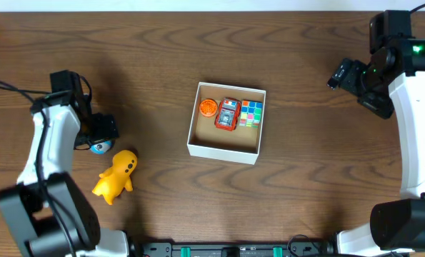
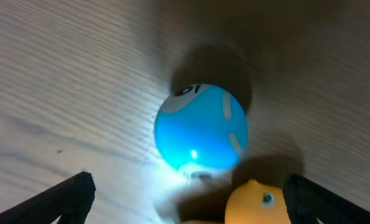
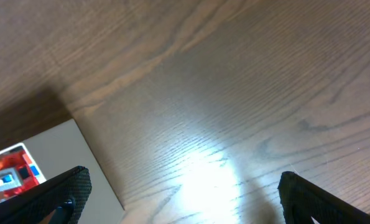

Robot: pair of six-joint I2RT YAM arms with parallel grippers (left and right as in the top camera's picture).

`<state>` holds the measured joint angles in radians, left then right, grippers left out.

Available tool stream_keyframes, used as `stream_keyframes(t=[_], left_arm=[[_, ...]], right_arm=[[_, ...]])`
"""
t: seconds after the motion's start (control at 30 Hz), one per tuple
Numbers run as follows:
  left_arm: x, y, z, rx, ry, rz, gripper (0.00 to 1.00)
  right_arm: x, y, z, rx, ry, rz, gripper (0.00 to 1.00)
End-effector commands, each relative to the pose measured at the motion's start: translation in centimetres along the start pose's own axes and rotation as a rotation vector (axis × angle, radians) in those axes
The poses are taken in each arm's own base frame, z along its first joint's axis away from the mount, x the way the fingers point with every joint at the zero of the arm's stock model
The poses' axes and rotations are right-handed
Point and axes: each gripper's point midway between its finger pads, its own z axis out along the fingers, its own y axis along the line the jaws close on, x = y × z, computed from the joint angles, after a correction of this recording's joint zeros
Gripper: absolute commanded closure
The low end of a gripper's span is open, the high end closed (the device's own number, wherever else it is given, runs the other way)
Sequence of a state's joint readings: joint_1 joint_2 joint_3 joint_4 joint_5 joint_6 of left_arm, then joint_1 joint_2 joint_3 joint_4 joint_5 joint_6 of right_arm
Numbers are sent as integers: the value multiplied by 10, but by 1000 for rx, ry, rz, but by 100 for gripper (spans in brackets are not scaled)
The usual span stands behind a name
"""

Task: Pack container
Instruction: 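Move the left gripper down onto the blue ball and grasp it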

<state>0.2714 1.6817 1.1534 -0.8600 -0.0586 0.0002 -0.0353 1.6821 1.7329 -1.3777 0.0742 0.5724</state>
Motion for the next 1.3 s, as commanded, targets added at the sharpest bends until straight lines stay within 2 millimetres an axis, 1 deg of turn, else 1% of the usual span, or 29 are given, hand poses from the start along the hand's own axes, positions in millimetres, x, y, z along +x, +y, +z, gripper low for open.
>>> stream_keyframes(t=[0.0, 0.17, 0.27, 0.47, 0.67, 0.83, 0.87, 1.03, 1.07, 1.17, 1.27], left_arm=[[-2, 0, 13, -4, 32, -5, 2], [-4, -2, 31, -5, 56, -2, 2], [-5, -3, 36, -3, 58, -1, 2], [-9, -11, 39, 79, 49, -22, 2], [-8, -2, 41, 86, 56, -52, 2], [-3, -1, 44, 85, 68, -55, 0], [-3, -1, 44, 85, 70, -55, 3], [-1, -1, 44, 85, 77, -55, 25], [-1, -1, 44, 85, 78, -55, 28], [0, -1, 44, 84, 80, -55, 30], [1, -1, 44, 84, 85, -55, 36]], right_arm=[[1, 2, 2, -4, 2, -33, 1], [-1, 3, 2, -8, -6, -48, 1], [-1, 3, 2, -9, -6, -49, 1], [-2, 3, 2, -11, -9, -49, 1], [-3, 4, 2, -13, -13, -53, 1], [-3, 4, 2, -14, -15, -52, 1], [-4, 4, 2, -14, -15, -52, 1], [-3, 4, 2, -14, -15, -52, 1], [-3, 4, 2, -14, -15, -52, 1], [-3, 4, 2, -14, -15, -52, 1], [-3, 4, 2, -14, -14, -52, 1]])
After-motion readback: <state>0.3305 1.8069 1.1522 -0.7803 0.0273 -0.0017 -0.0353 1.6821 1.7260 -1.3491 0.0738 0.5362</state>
